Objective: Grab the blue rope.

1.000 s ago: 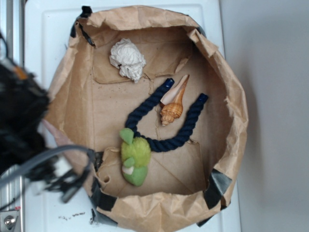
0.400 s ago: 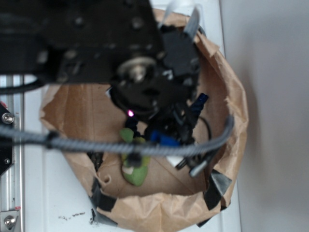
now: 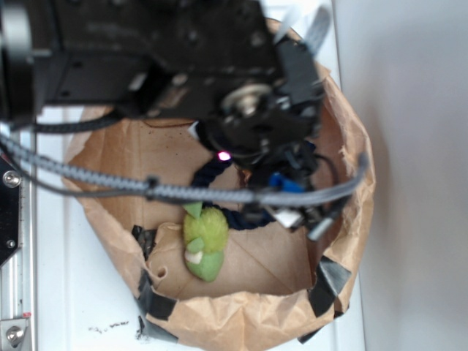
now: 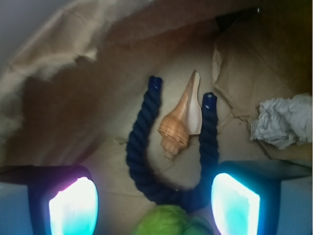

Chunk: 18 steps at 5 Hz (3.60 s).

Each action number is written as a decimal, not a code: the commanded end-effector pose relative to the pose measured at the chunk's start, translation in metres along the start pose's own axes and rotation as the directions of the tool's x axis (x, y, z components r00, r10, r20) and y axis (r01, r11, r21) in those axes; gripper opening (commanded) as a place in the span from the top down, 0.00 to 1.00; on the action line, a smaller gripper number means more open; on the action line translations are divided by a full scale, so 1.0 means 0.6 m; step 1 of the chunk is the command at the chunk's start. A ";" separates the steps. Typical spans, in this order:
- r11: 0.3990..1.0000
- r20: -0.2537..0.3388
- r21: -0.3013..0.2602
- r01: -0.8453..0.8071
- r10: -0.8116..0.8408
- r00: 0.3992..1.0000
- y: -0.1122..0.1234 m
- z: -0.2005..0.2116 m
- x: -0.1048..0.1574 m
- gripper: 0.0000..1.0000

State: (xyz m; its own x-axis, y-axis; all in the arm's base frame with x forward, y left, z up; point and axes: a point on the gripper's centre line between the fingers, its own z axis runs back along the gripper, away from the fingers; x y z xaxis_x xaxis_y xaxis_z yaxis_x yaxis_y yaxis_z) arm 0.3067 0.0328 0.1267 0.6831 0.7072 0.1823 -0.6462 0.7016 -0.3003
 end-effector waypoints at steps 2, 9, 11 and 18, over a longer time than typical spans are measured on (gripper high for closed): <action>0.992 0.057 -0.087 0.092 -0.087 0.995 -0.033 -0.047 0.001 0.00; 0.937 -0.116 -0.057 0.343 -0.348 0.930 0.019 -0.098 -0.206 1.00; 0.934 -0.131 -0.075 0.349 -0.356 0.925 0.043 -0.061 -0.236 0.00; 0.984 -0.115 -0.024 0.174 -0.176 0.978 0.014 -0.050 -0.239 0.00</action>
State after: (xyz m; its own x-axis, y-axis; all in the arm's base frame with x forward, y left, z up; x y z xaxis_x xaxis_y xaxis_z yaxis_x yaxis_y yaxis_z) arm 0.2100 -0.0599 0.0577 0.8064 0.5822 0.1038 -0.5417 0.7976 -0.2654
